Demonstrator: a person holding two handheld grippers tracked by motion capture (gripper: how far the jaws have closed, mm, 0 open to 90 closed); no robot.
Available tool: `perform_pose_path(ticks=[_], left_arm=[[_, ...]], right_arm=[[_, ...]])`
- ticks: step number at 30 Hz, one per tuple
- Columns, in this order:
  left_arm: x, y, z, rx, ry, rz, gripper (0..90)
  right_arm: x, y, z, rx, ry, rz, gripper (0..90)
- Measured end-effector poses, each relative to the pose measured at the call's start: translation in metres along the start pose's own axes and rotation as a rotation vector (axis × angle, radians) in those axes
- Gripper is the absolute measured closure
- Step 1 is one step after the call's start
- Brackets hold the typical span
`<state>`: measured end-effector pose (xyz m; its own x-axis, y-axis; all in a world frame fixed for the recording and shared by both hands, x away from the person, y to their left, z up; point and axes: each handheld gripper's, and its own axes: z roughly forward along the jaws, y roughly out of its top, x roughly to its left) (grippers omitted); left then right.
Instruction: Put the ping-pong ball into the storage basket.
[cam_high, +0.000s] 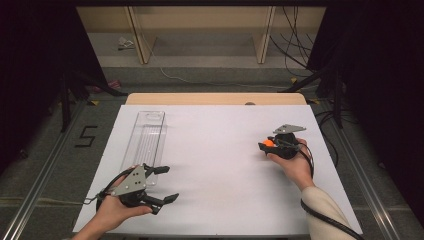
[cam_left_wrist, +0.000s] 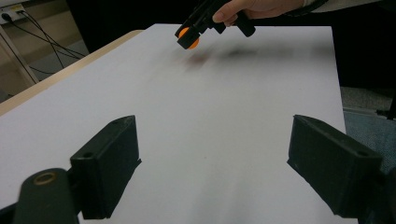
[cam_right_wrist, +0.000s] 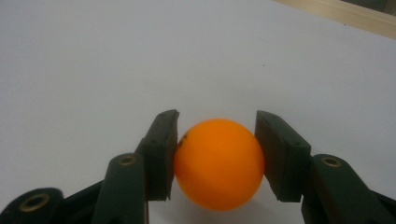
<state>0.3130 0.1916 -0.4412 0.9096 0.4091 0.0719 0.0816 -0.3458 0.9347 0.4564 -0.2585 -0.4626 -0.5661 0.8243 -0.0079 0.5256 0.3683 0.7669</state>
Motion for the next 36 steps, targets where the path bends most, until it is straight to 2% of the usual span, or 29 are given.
perform_pose_path(ticks=[15, 36], left_arm=[[-0.001, 0.000, 0.000, -0.002, -0.002, 0.002, 15.9], [-0.001, 0.000, 0.000, -0.003, -0.004, 0.003, 15.9]], right_arm=[[0.002, 0.002, -0.002, -0.008, 0.004, -0.003, 51.3], [0.016, 0.010, -0.003, -0.032, 0.026, -0.031, 51.3]])
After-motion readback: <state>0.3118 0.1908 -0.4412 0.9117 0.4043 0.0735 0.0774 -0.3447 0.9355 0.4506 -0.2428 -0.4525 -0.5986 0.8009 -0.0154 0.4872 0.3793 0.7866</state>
